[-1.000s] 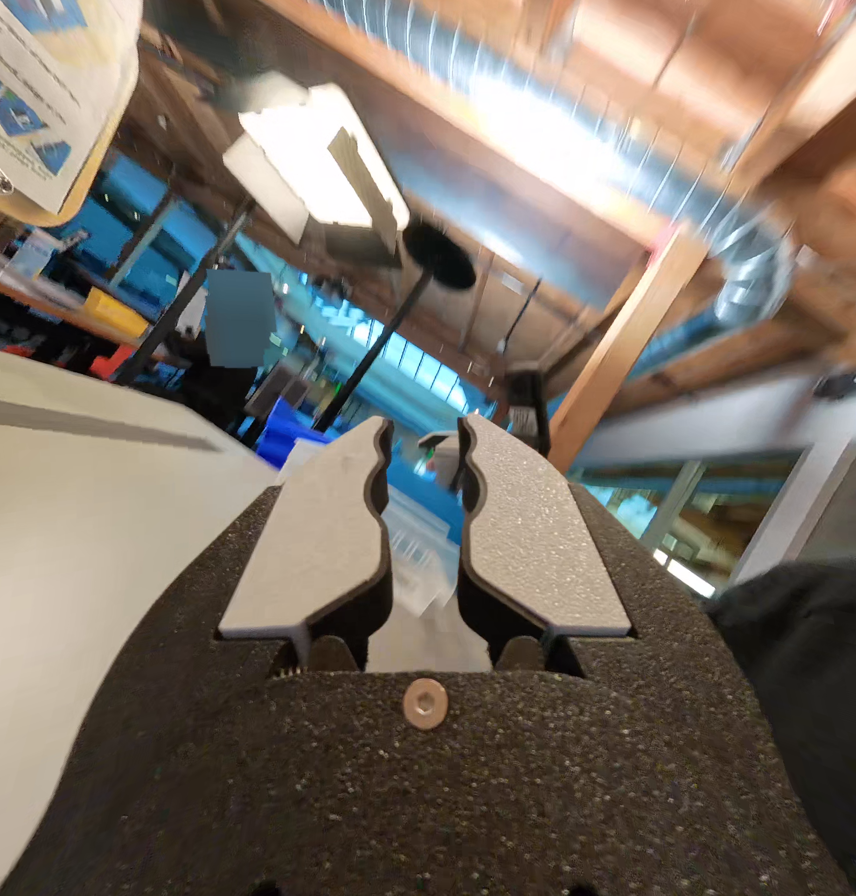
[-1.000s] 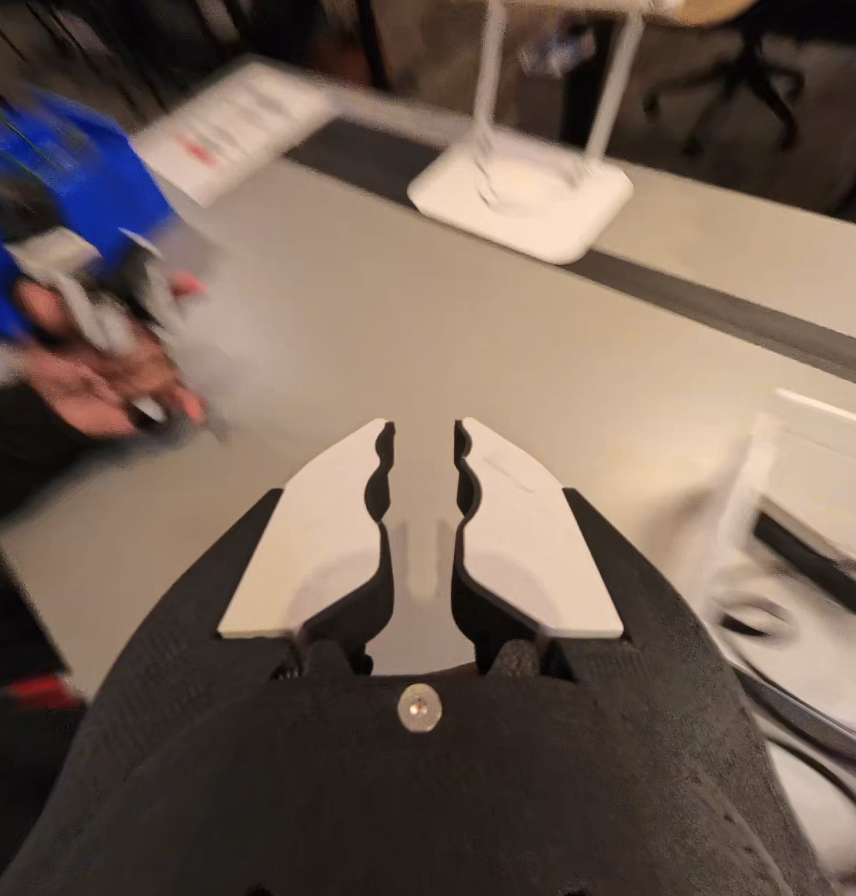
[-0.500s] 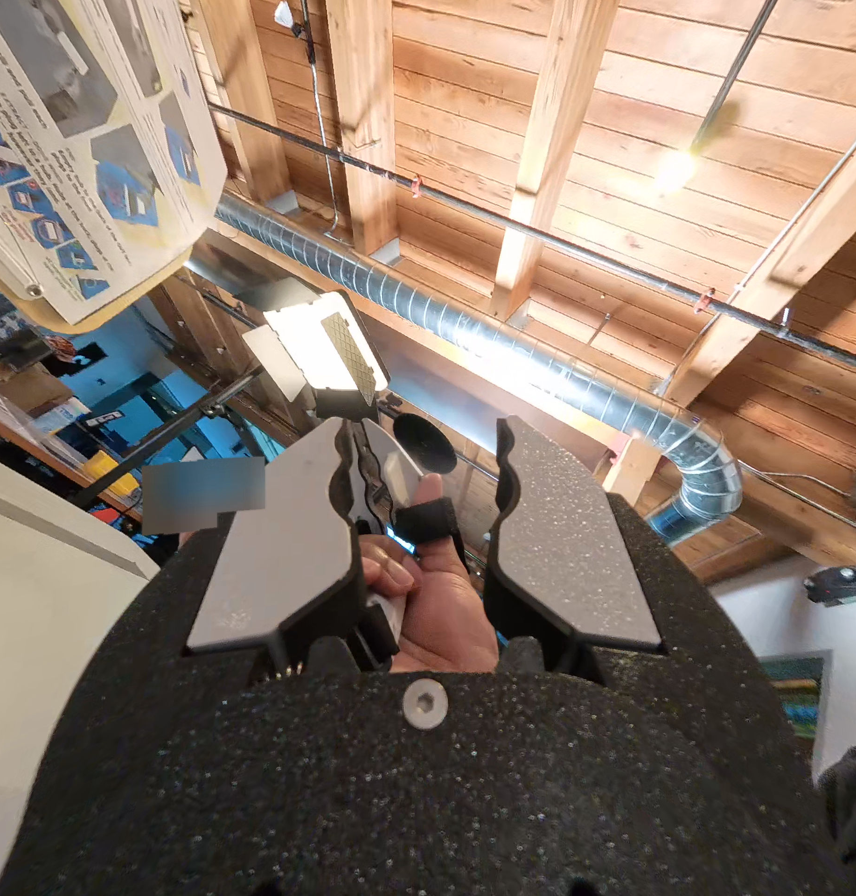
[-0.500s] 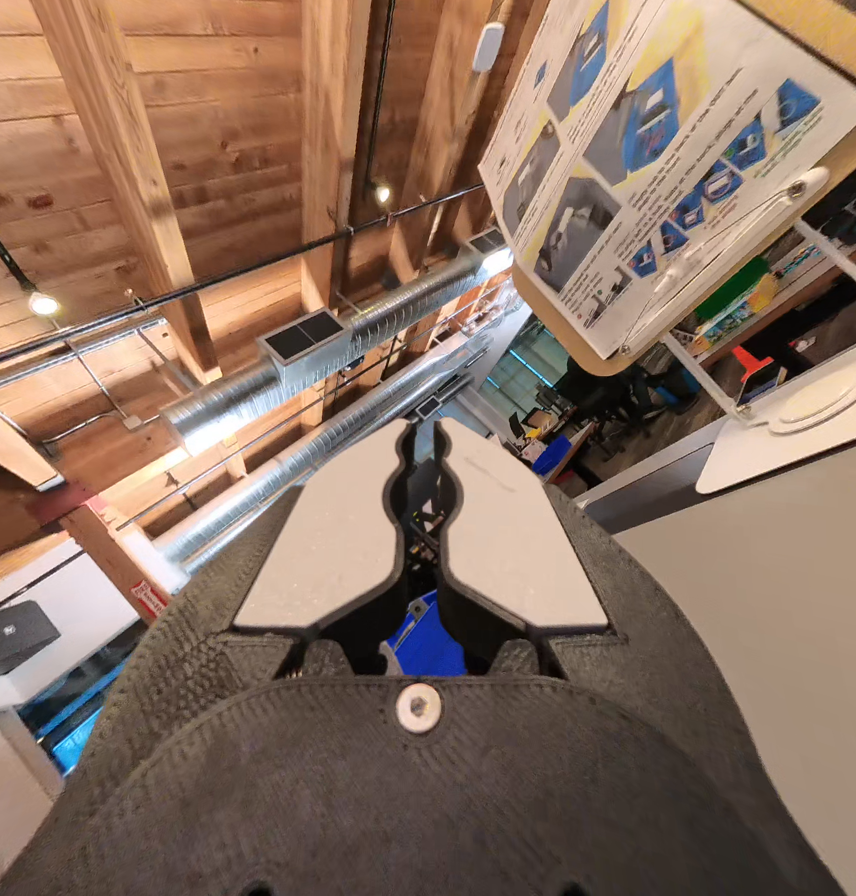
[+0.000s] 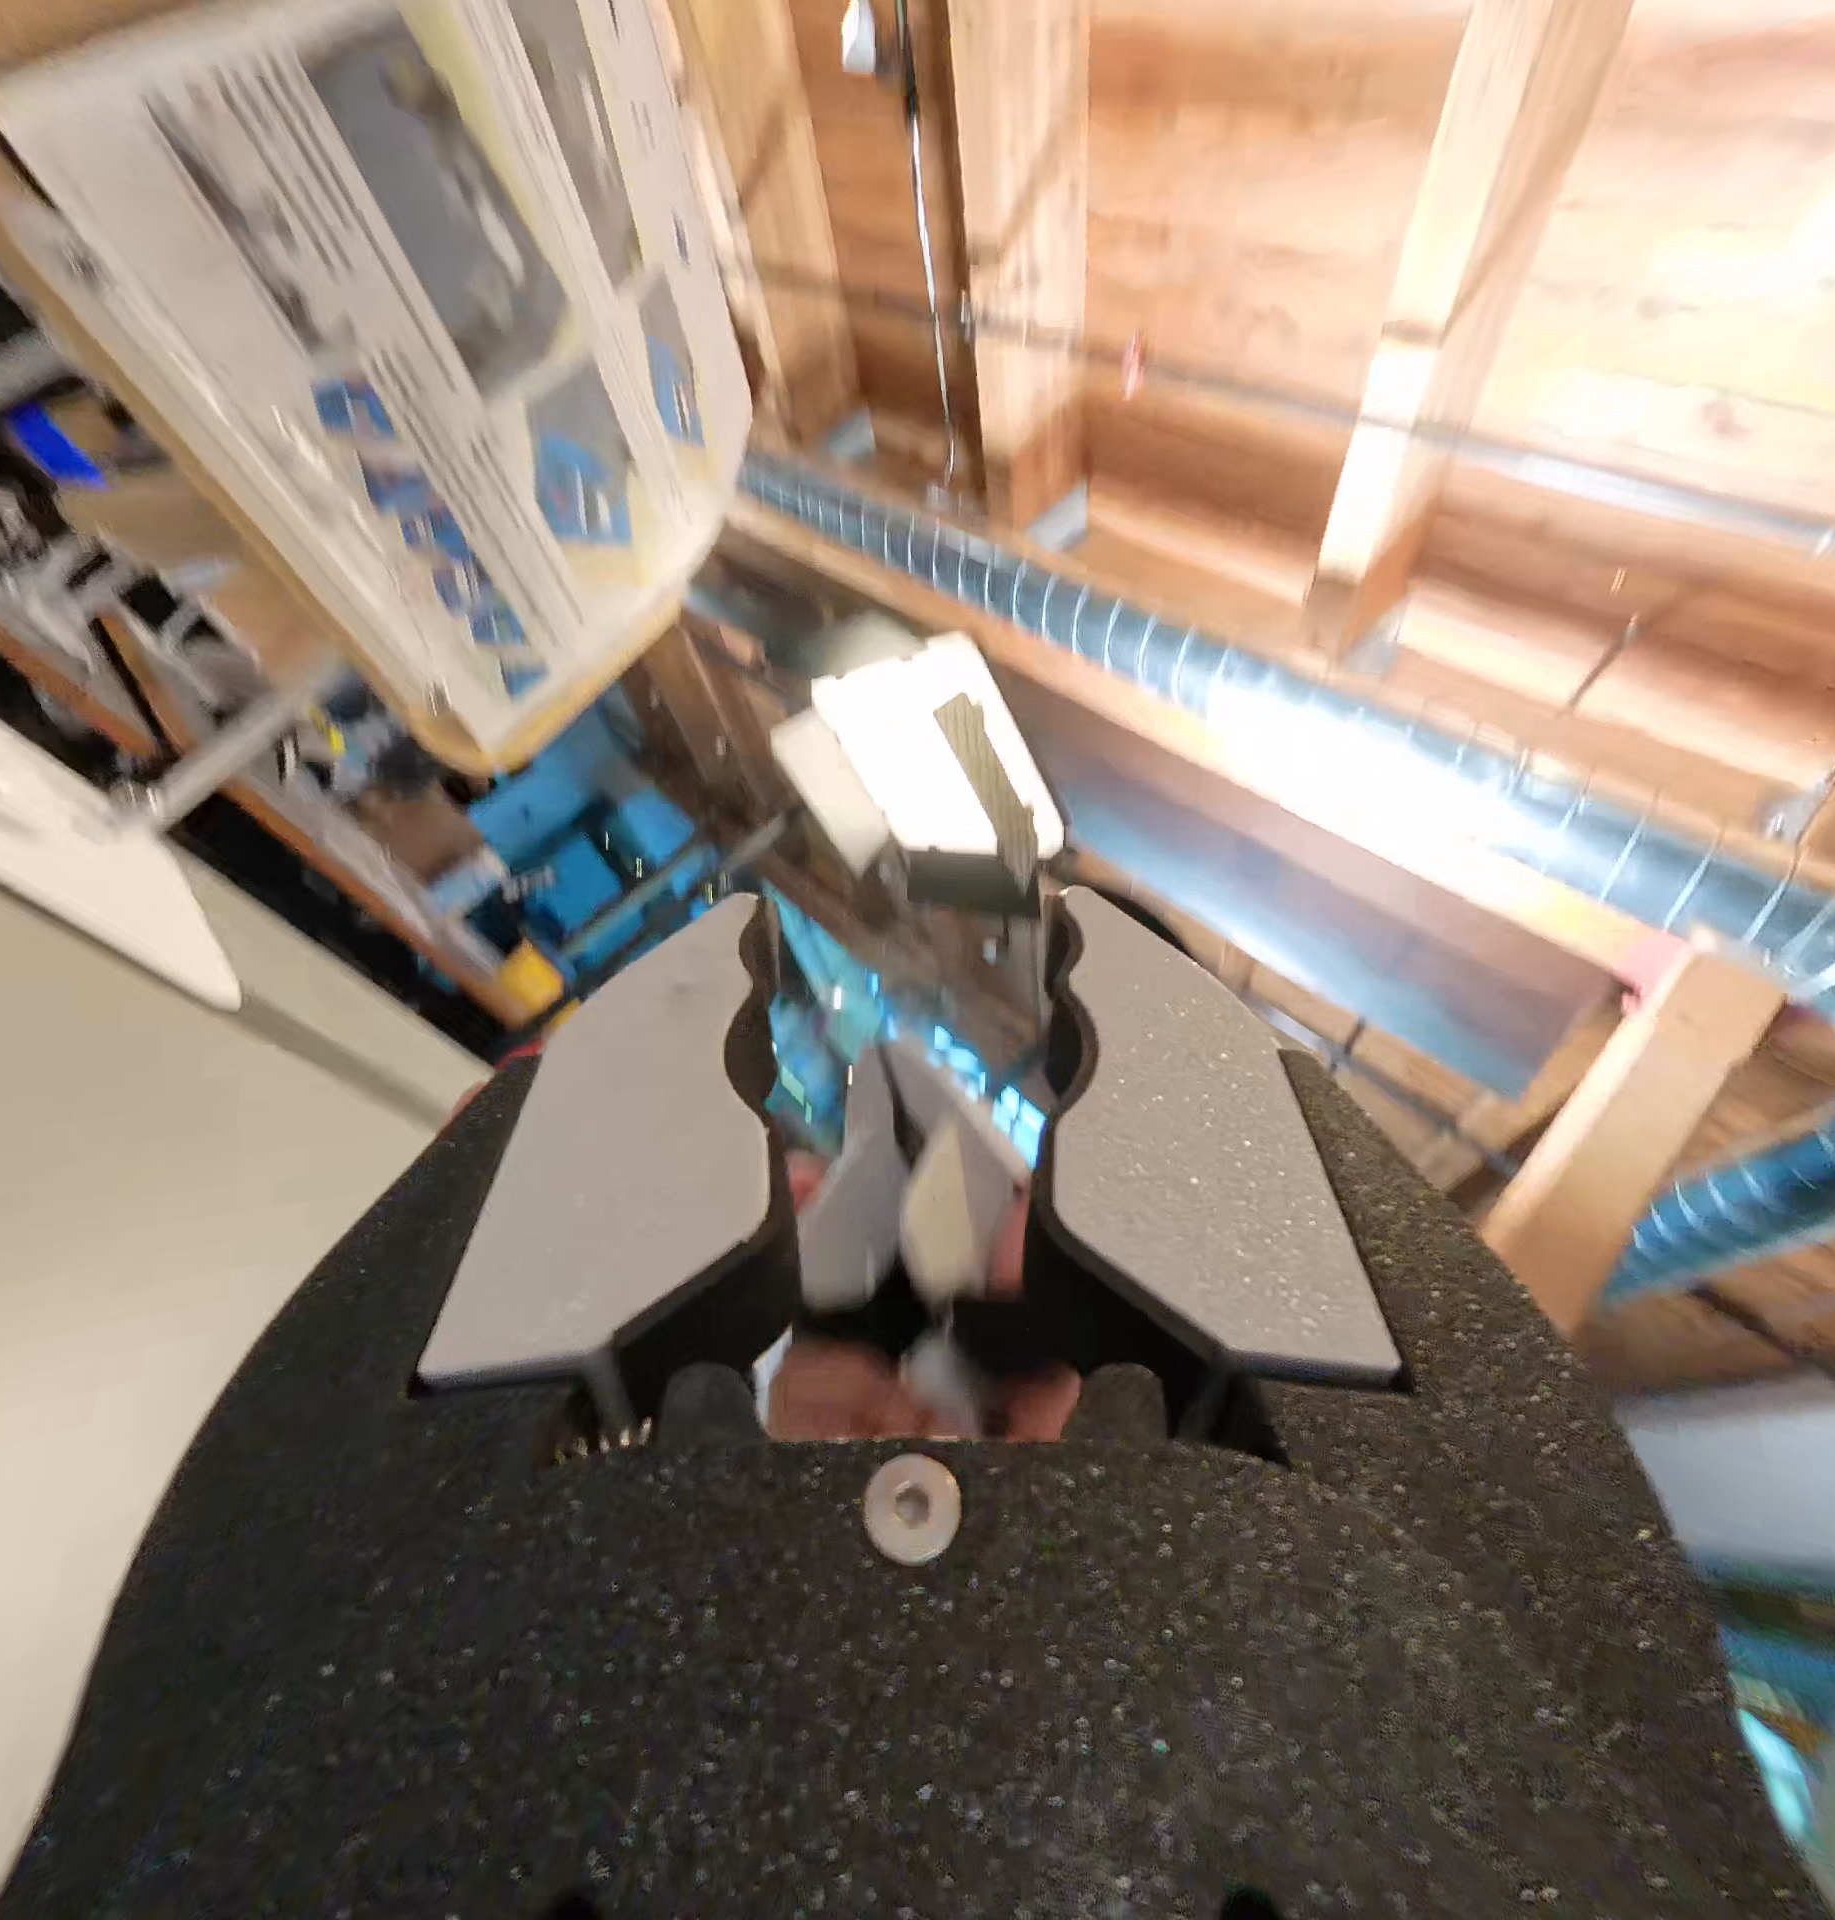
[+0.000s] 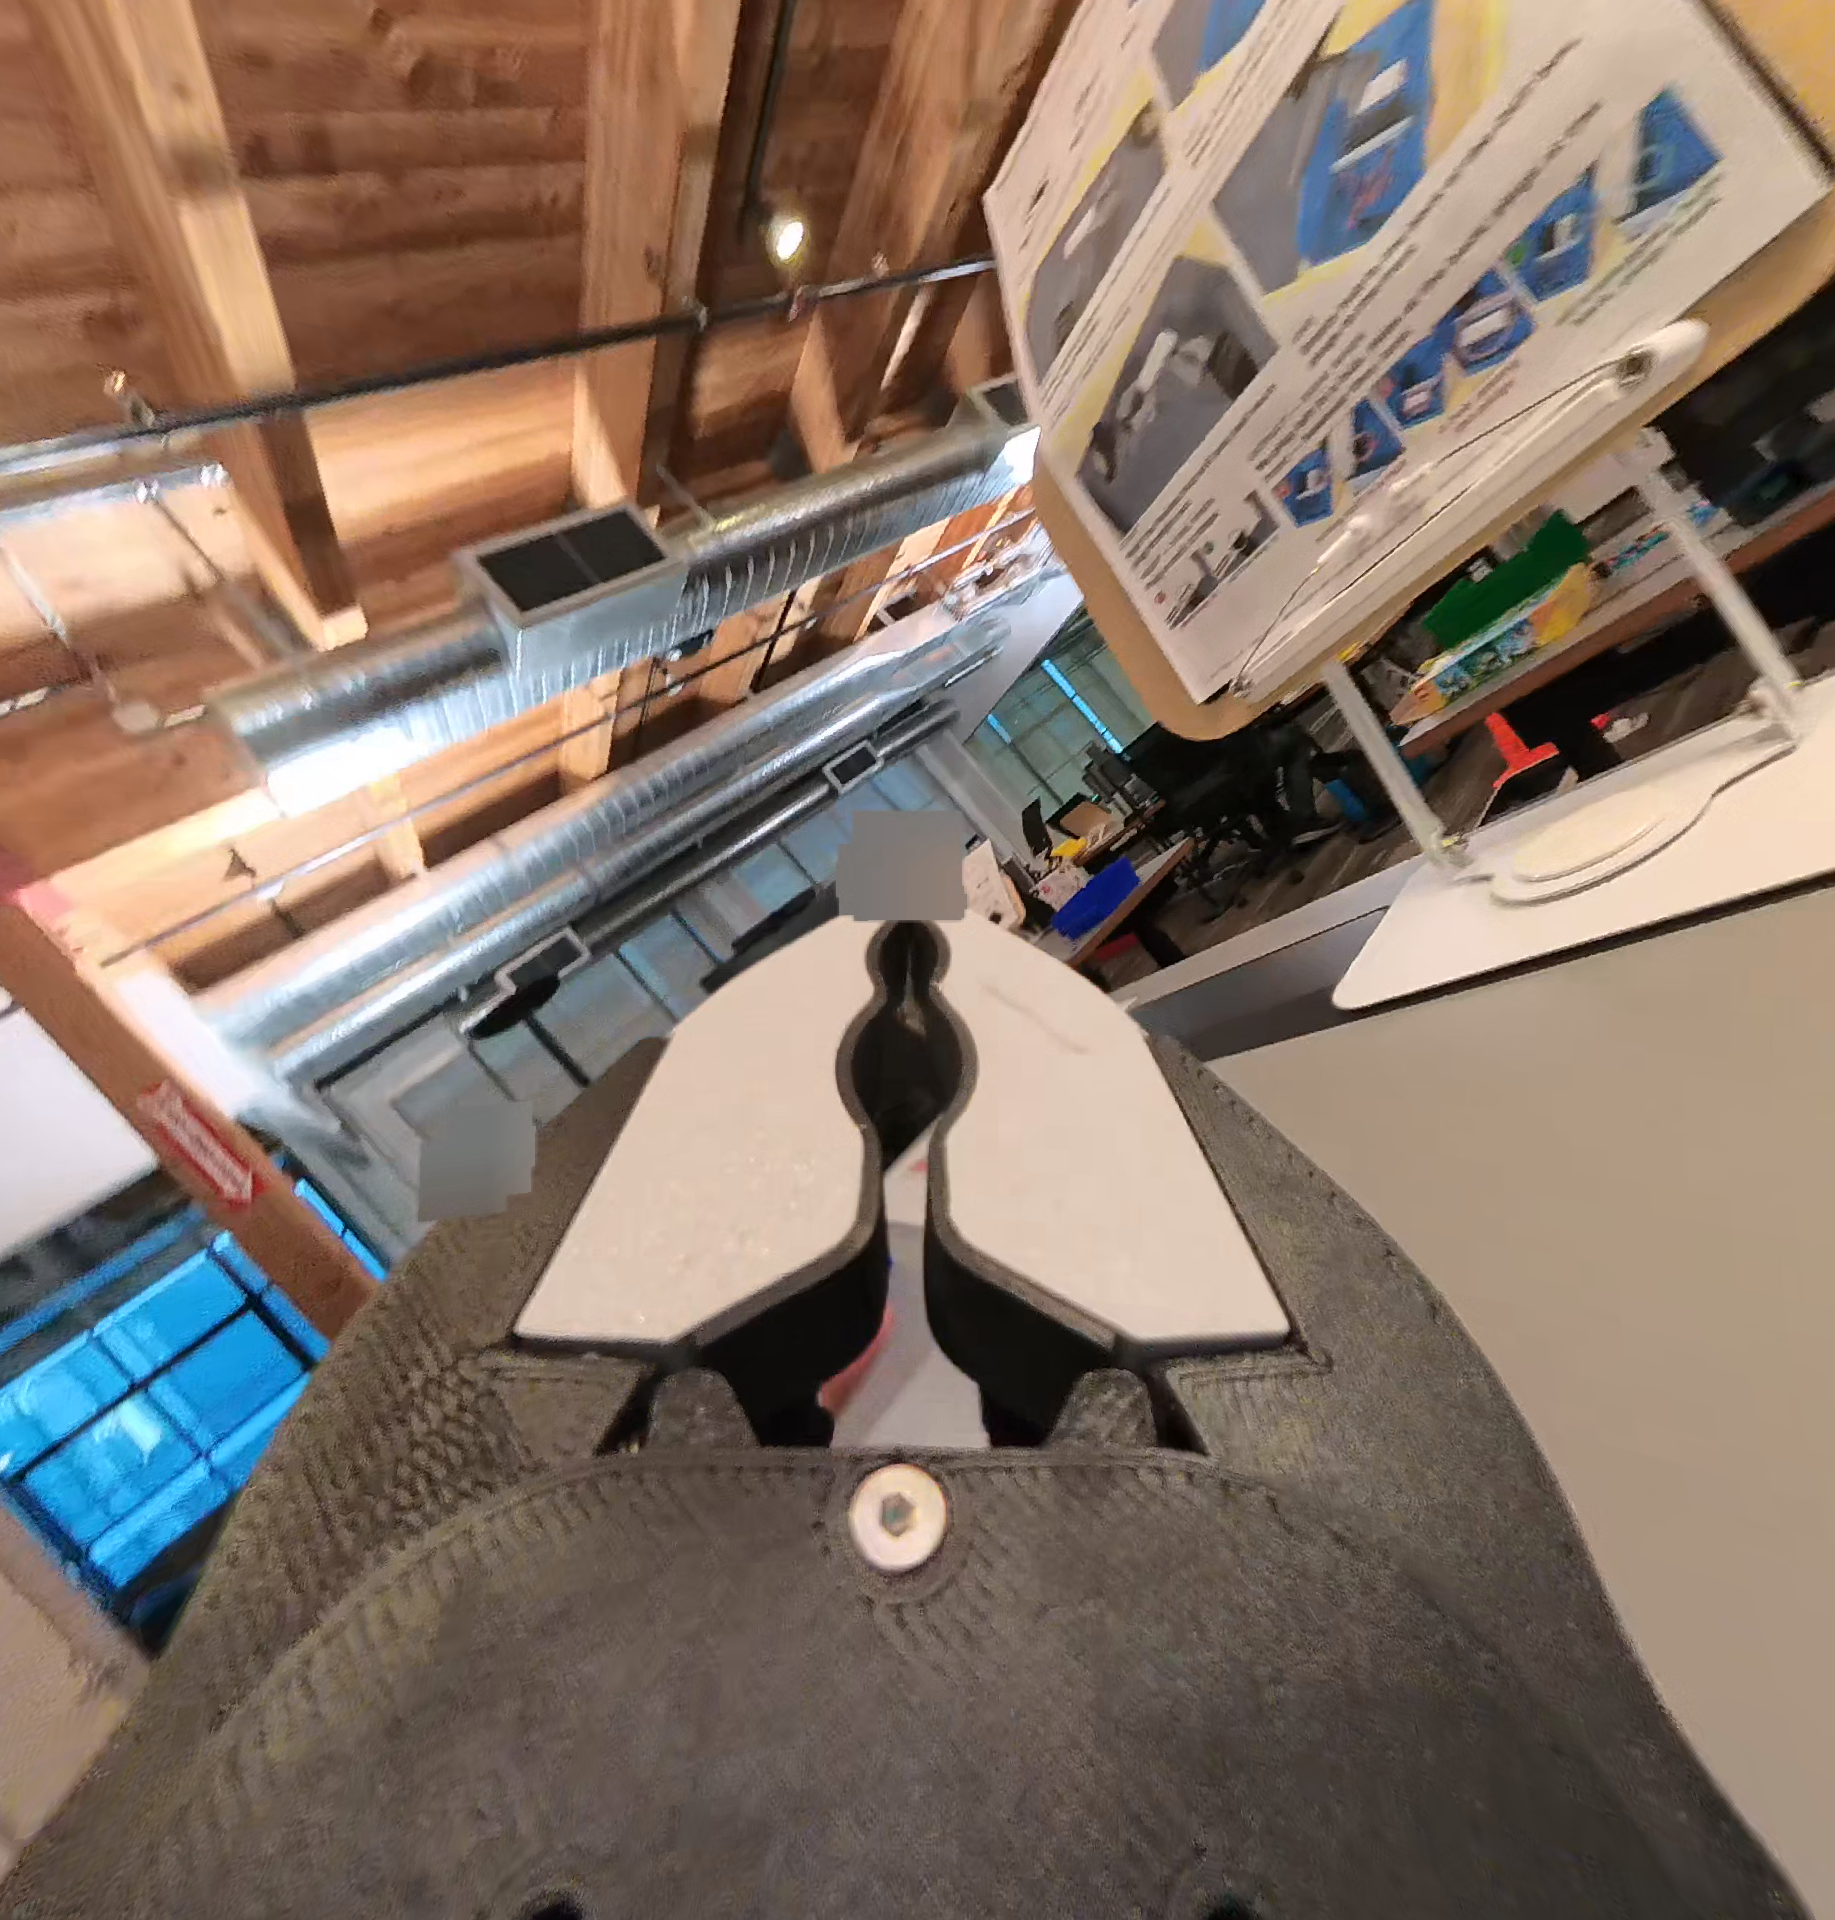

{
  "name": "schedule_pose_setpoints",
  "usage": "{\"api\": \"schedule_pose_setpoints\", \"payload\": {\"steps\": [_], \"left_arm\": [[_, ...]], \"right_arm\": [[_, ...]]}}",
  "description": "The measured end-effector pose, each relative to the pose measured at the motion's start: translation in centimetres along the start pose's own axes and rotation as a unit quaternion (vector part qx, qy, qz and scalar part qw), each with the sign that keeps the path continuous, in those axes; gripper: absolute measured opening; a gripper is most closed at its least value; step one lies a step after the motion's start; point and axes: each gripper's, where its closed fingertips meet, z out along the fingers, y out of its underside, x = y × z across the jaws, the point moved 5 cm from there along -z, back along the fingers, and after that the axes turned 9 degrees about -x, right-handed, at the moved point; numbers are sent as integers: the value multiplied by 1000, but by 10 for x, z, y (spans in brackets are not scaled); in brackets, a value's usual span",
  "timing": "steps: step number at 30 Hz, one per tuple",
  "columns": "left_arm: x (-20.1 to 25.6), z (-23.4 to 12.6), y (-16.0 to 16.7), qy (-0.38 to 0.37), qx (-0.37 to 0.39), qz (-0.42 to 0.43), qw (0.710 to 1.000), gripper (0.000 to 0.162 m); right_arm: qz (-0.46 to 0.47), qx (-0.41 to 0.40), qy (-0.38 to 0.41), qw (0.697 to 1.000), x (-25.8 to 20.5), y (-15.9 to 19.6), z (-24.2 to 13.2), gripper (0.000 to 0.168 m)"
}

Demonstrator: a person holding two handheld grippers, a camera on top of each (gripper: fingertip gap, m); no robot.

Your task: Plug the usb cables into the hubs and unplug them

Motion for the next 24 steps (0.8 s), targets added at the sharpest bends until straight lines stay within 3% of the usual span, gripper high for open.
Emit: {"api": "schedule_pose_setpoints", "payload": {"steps": [4,9,12,17,24], "left_arm": [[-12,2,-46,47,148,-81,985,44],[-28,0,-61,75,230,-124,962,40],[-30,2,-60,102,248,-157,950,43],[-28,4,-67,83,261,-158,949,57],[-27,7,-67,55,242,-143,958,55]], "right_arm": [[14,-36,-78,996,-11,25,-3,0],[16,-42,-137,990,-23,35,2,0],[20,-58,-151,987,-23,41,5,0],[42,-45,-192,980,-25,38,5,0],[74,-65,-232,968,-35,51,10,0]]}}
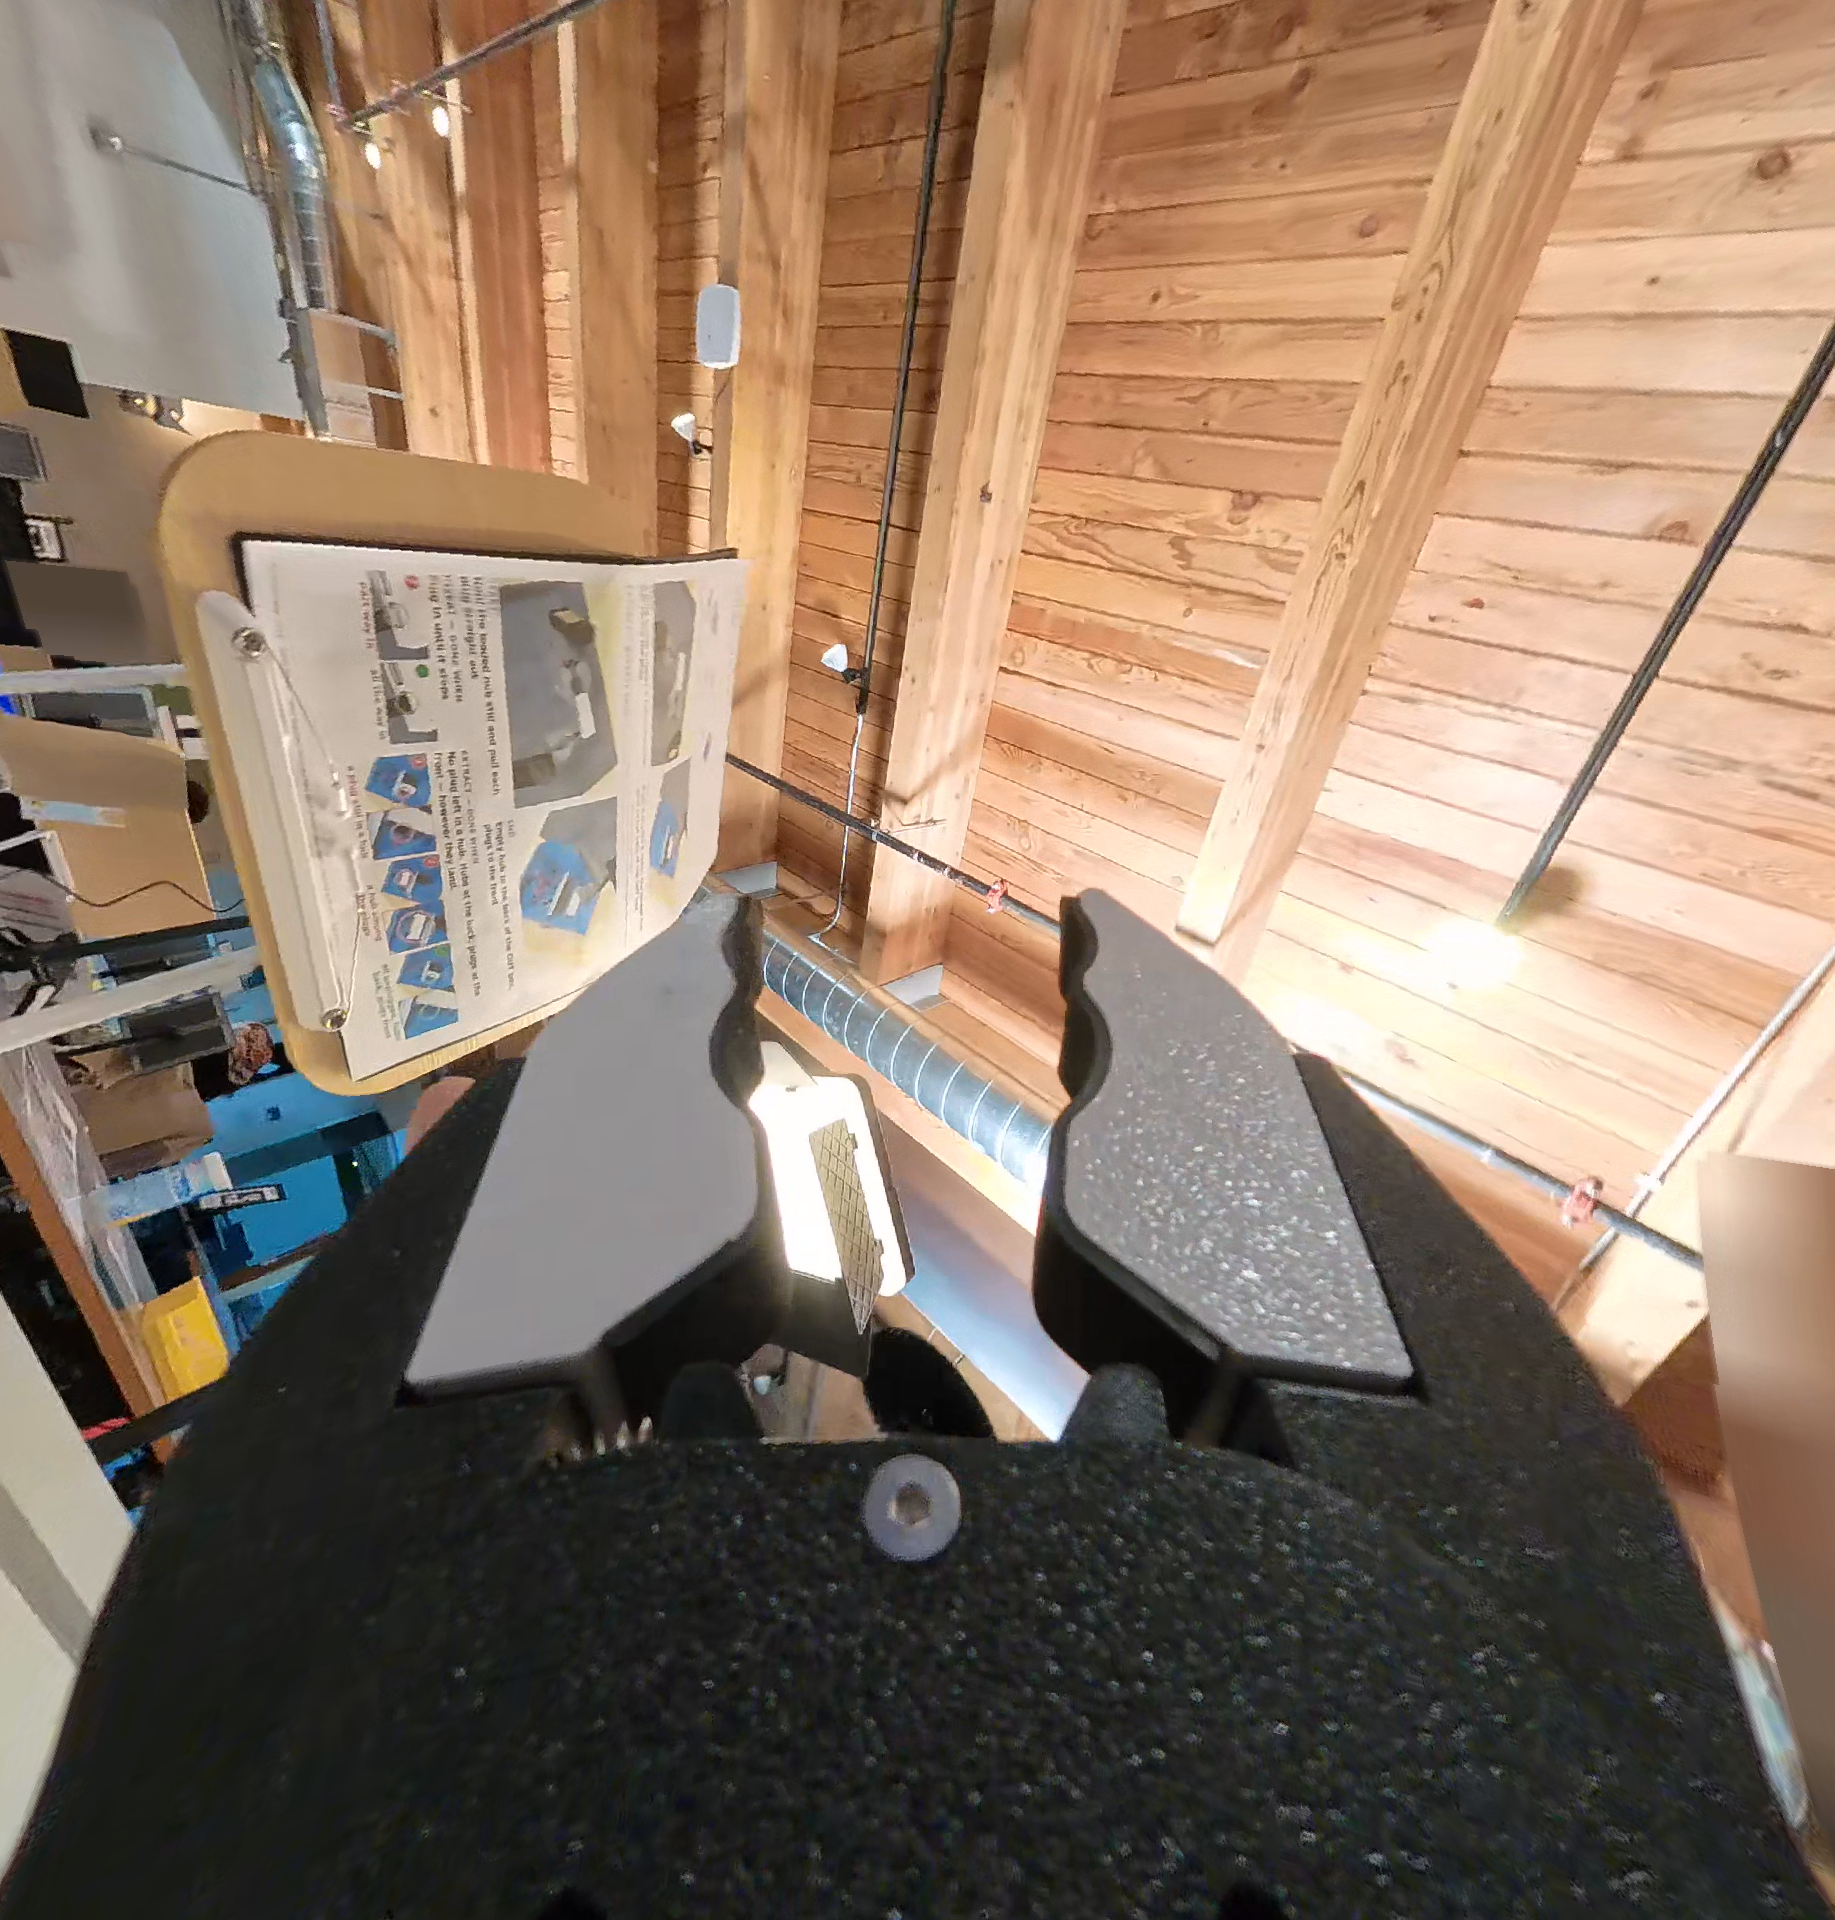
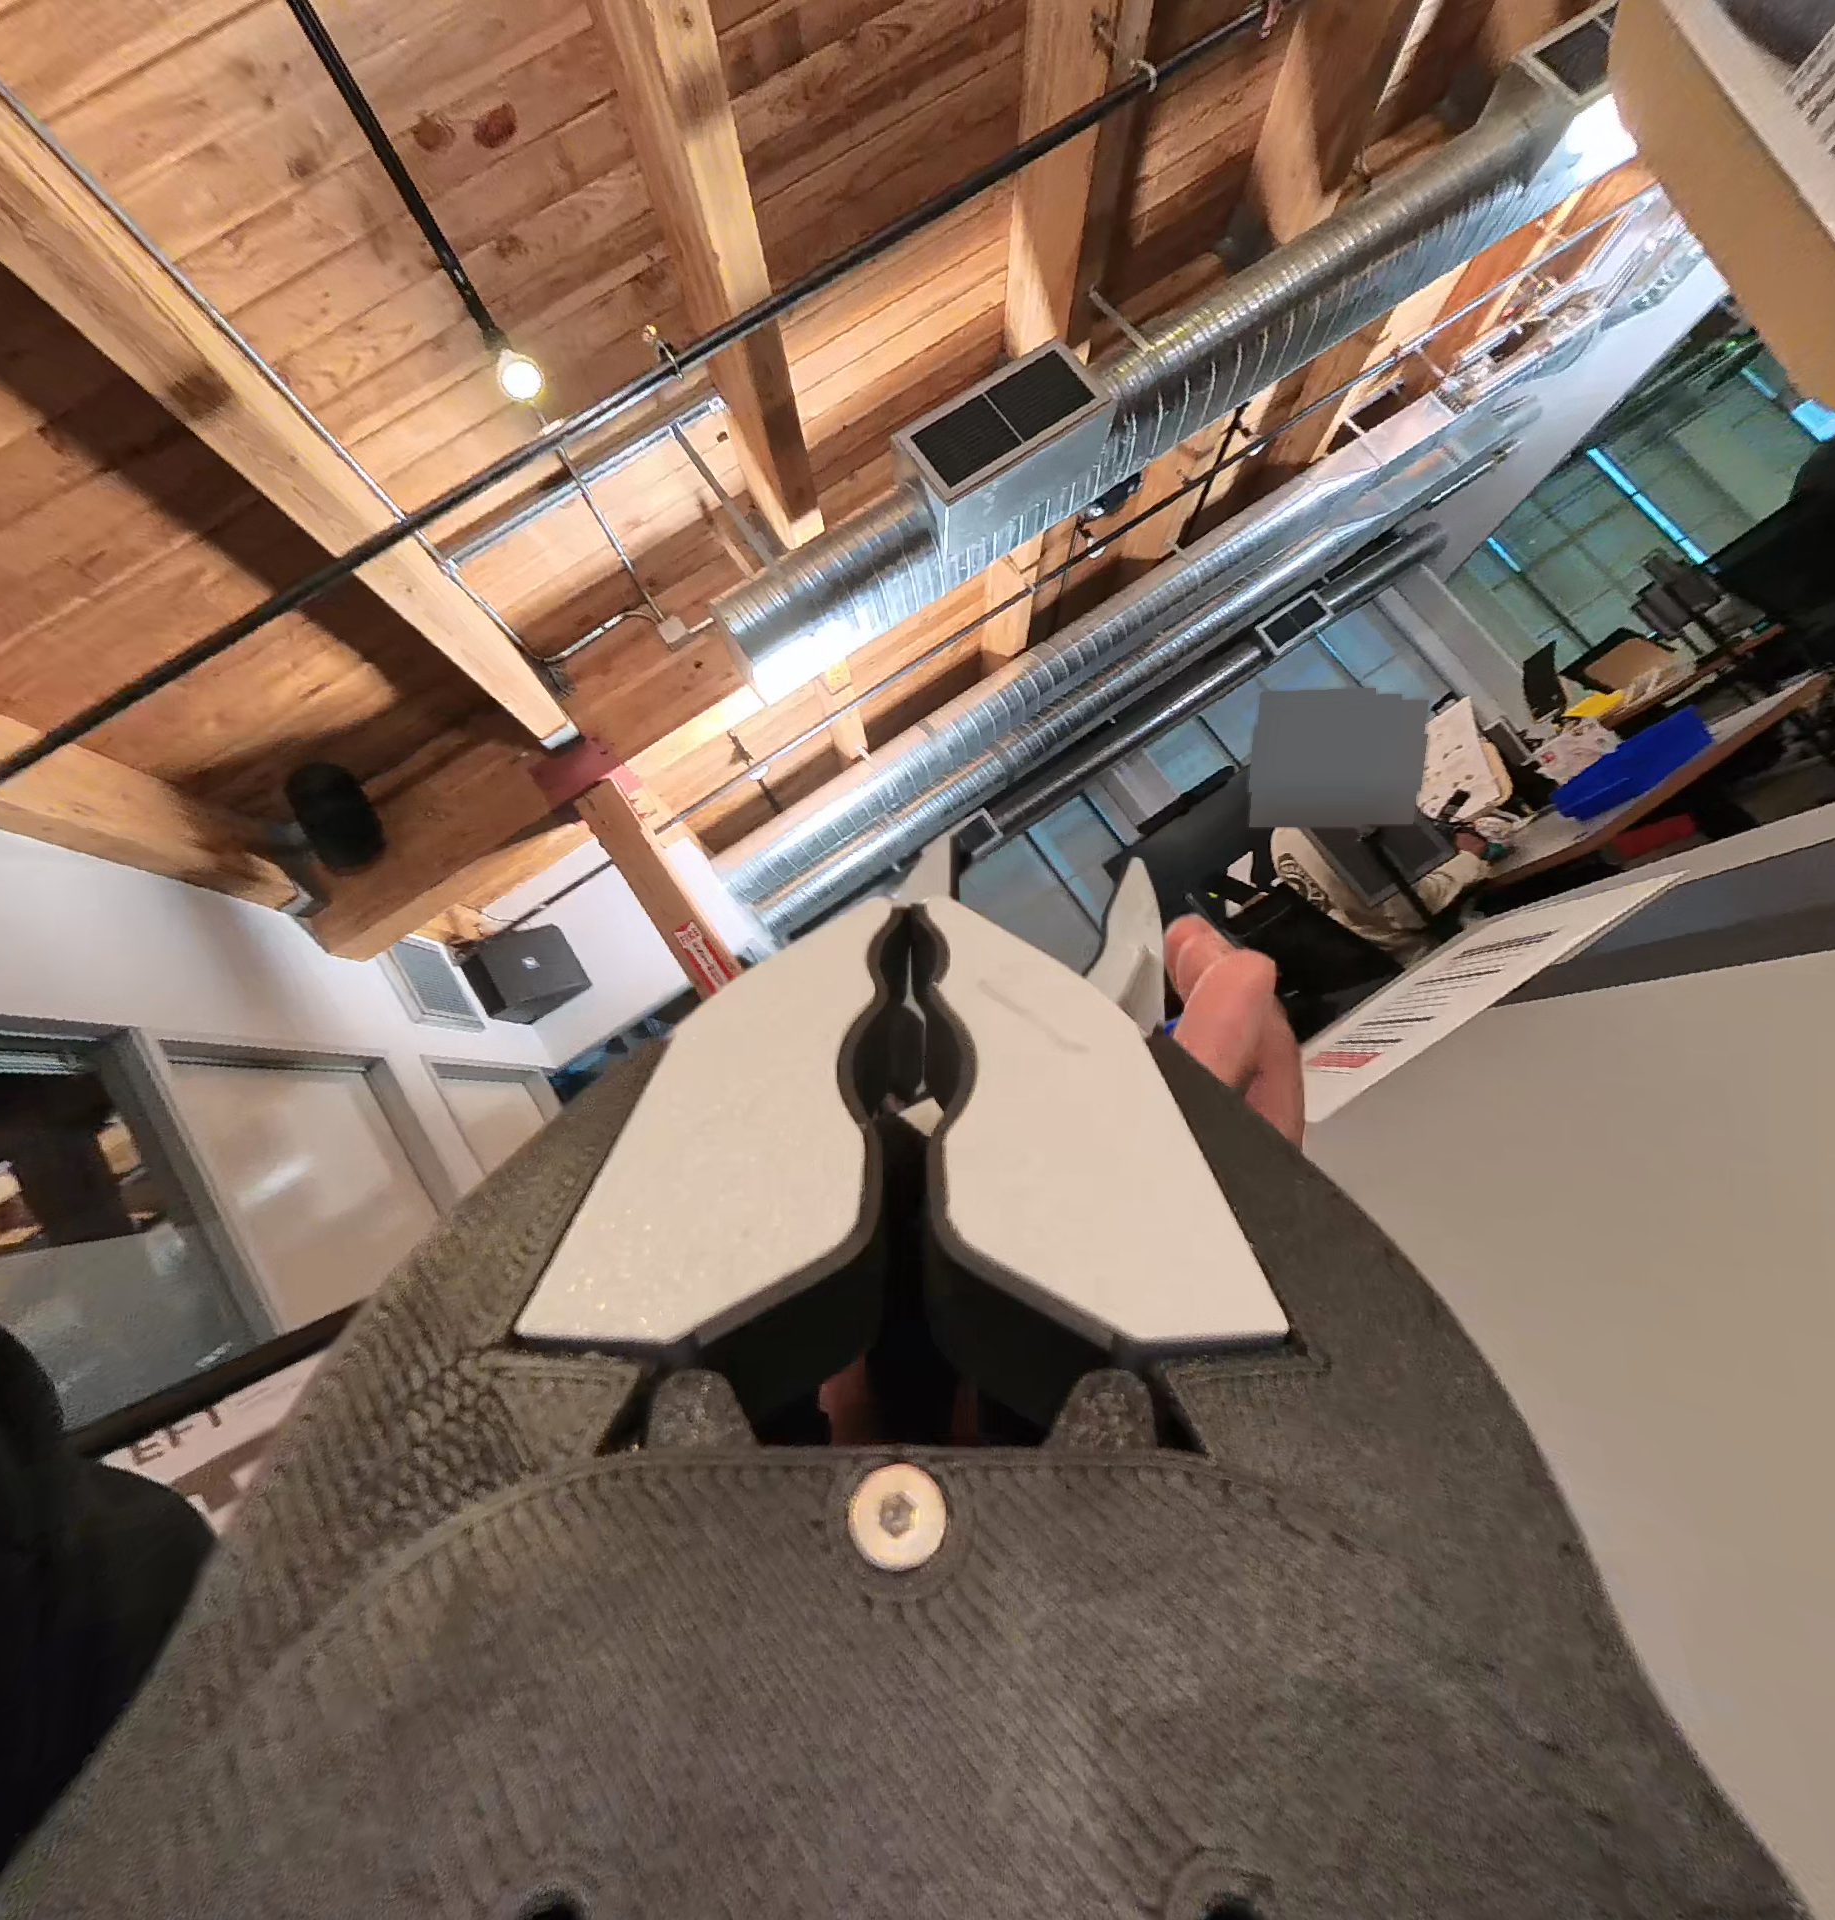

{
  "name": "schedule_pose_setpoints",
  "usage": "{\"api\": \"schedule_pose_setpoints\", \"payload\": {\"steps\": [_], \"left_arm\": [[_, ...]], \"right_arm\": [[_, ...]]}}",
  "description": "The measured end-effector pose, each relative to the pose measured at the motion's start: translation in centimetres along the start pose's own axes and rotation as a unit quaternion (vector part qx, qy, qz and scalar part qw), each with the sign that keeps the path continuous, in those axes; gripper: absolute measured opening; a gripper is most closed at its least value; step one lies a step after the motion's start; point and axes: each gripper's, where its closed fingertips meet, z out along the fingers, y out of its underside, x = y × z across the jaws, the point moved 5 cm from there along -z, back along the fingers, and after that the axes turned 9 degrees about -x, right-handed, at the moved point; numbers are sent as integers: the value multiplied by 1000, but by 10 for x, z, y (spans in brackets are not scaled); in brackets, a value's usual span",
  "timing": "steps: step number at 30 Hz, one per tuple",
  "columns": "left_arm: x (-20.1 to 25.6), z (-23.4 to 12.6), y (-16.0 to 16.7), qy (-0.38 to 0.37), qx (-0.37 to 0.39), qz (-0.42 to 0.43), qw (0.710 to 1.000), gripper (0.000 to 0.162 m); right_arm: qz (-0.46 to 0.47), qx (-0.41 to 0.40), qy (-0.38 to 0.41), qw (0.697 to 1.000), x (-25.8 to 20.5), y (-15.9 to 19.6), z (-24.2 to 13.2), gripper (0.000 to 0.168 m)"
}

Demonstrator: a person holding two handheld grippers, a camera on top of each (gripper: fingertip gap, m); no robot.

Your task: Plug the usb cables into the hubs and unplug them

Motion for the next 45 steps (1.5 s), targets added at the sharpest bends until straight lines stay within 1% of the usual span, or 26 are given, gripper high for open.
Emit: {"api": "schedule_pose_setpoints", "payload": {"steps": [2,4,5,7,8,9,11,12,13,15,17,18,19,20,22,24,26,27,29,31,32,36,39,42,43,45], "left_arm": [[6,5,3,3,-25,6,1000,54],[7,5,1,-2,-25,3,1000,47],[5,5,1,-14,-34,2,999,41],[0,5,5,-33,-73,-16,997,18],[-2,6,8,-44,-97,-19,994,11],[2,7,8,-26,-113,-7,993,3],[13,10,1,3,-129,45,991,0],[20,12,-4,10,-139,90,986,0],[25,14,-9,10,-157,142,977,0],[34,18,-19,-10,-217,261,941,0],[44,22,-41,-49,-260,365,893,0],[49,25,-58,-78,-273,414,865,0],[55,28,-78,-107,-284,463,833,2],[61,31,-101,-145,-299,511,792,6],[71,38,-154,-241,-330,590,696,24],[79,43,-207,-318,-376,629,602,52],[82,46,-258,-369,-418,658,506,65],[77,46,-280,-387,-433,673,457,70],[57,36,-313,-400,-489,681,371,72],[34,20,-334,-413,-538,677,285,76],[25,12,-338,-412,-561,673,249,78],[16,-1,-324,-382,-625,657,179,84],[11,-6,-317,-365,-659,644,134,82],[1,-19,-325,-388,-701,595,62,80],[-1,-23,-331,-407,-706,577,47,79],[-3,-29,-338,-450,-709,540,51,75]], "right_arm": [[5,8,-11,1000,-4,1,1,0],[-6,9,-15,1000,-8,3,3,0],[-10,6,-14,1000,-9,6,4,0],[-4,-8,-22,1000,-11,15,7,0],[-8,-16,-26,1000,-12,18,7,0],[-18,-29,-27,999,-12,21,7,0],[-55,-57,-8,997,-10,23,7,0],[-74,-59,9,995,-8,21,6,0],[-94,-62,37,993,-4,18,4,0],[-132,-77,89,984,5,12,-1,0],[-160,-100,114,975,8,8,-4,0],[-171,-114,125,971,10,6,-6,0],[-179,-127,134,966,12,4,-8,0],[-182,-138,141,963,14,2,-10,0],[-166,-149,146,964,20,-2,-16,0],[-140,-148,150,967,27,-7,-23,2],[-118,-145,154,970,33,-11,-28,5],[-110,-143,155,971,35,-12,-30,6],[-102,-143,156,972,37,-12,-31,6],[-104,-145,155,972,37,-11,-31,6],[-108,-147,155,971,37,-11,-31,6],[-119,-155,158,968,38,-8,-31,6],[-111,-156,156,969,40,-7,-31,7],[-105,-154,154,970,42,-8,-31,7],[-103,-154,154,971,42,-8,-31,7],[-100,-151,154,971,42,-8,-31,7]]}}
